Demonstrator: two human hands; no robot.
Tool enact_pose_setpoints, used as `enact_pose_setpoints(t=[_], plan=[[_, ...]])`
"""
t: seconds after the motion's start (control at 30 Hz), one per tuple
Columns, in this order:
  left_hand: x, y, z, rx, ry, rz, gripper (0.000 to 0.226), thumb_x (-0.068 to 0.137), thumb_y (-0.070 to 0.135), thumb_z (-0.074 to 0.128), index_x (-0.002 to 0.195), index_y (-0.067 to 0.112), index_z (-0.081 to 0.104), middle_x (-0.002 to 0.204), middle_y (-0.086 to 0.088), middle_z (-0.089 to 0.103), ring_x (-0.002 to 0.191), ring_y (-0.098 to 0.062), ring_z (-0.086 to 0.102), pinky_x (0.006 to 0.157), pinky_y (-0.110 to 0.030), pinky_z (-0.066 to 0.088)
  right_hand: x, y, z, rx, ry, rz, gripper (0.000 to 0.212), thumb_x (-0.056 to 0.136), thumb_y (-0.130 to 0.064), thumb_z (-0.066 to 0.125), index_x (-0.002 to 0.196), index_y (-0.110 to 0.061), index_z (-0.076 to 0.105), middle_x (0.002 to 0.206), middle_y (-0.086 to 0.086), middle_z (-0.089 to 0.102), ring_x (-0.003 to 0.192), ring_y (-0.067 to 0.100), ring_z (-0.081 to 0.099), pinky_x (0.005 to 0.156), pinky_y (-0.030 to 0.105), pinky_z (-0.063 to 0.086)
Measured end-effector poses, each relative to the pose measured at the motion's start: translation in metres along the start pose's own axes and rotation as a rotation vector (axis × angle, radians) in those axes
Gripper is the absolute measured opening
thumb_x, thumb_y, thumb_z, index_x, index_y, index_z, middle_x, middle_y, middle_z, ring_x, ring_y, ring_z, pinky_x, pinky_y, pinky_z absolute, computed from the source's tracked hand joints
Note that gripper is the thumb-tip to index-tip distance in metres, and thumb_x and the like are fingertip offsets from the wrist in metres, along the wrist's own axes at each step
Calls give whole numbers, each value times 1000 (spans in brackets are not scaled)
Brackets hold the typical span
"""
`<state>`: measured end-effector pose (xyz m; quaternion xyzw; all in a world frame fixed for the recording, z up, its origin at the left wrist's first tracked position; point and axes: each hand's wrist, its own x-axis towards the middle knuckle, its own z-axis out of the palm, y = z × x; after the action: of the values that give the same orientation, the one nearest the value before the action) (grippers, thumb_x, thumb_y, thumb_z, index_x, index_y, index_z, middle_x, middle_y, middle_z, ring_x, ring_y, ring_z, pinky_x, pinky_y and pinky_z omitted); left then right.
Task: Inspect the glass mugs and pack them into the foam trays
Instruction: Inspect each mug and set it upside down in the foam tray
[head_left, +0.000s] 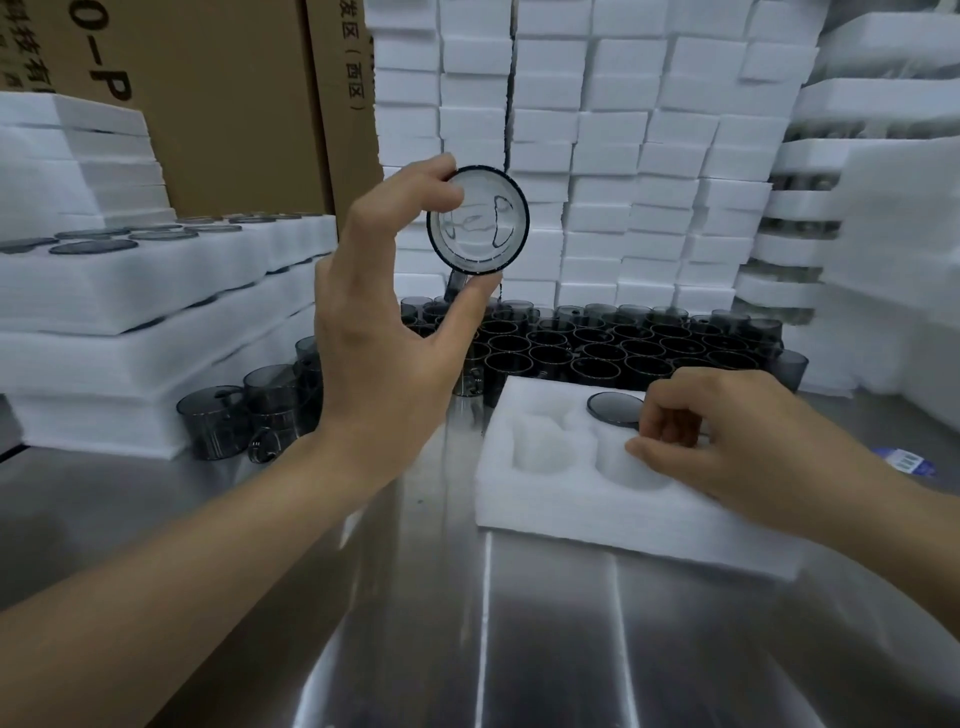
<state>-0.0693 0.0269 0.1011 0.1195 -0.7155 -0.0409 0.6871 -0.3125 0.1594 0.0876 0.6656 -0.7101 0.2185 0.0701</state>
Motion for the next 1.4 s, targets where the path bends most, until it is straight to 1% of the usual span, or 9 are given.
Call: enact_pose_setpoints(t=[0.17,0.23,0.37,0.47,1.0,1.13,1.23,1.33,1.4], plan=[[6,6,0,-258,-38,-171,57,95,8,81,135,24,44,150,-8,57,134,-27,64,105,-52,56,0,0,0,5,-6,3,20,84,-54,65,75,-36,61,80,-17,63,86,-1,59,67,32,53],[12,10,0,-420,-27,-412,59,93,13,84,138,22,47,139,-6,69,121,-24,73,98,-42,61,0,1,1,4,-8,3,21,85,-54,65,76,-36,61,80,-17,63,85,0,59,68,33,54],[26,8,-4,-964,-140,-1176,60,95,35,79,146,13,56,121,-6,80,109,-20,78,78,-27,52,0,2,1,15,-13,1,20,84,-56,64,78,-37,61,86,-21,62,84,0,59,68,33,53],[28,7,-9,-1257,-189,-1445,61,93,35,76,143,5,55,127,-14,77,111,-22,78,69,-24,49,0,1,1,16,-23,-2,19,85,-56,63,80,-37,61,94,-28,60,85,1,59,69,34,54],[28,4,-10,-1262,-400,-1347,64,90,41,75,136,-2,63,133,-14,74,109,-20,78,66,-24,51,-3,-3,-1,-19,12,-4,21,85,-61,58,82,-40,60,95,-27,61,85,0,60,70,36,56],[22,7,-3,-1135,-485,-1263,50,92,34,74,129,2,65,128,-14,76,116,-31,76,69,-25,57,-7,-11,-1,-16,173,-56,42,92,-74,53,128,-53,51,98,-27,58,88,-1,61,75,38,57],[15,9,3,-1054,-546,-1143,28,92,30,75,115,14,72,103,-1,77,97,-23,78,72,-25,58,-12,-25,-1,221,331,-97,72,84,-82,62,148,-58,37,109,-24,63,96,2,67,77,38,58],[10,15,9,-860,-583,-1003,55,87,34,81,139,23,67,119,0,79,94,-16,76,75,-23,56,-15,-39,-3,425,413,-137,86,77,-76,75,151,-62,33,115,-22,65,96,6,73,72,30,60],[6,18,11,-742,-569,-912,61,84,35,85,140,29,64,124,-1,79,100,-15,77,78,-28,53,-16,-43,-4,392,451,-188,84,80,-63,81,151,-60,36,115,-19,66,94,10,74,70,28,59]])
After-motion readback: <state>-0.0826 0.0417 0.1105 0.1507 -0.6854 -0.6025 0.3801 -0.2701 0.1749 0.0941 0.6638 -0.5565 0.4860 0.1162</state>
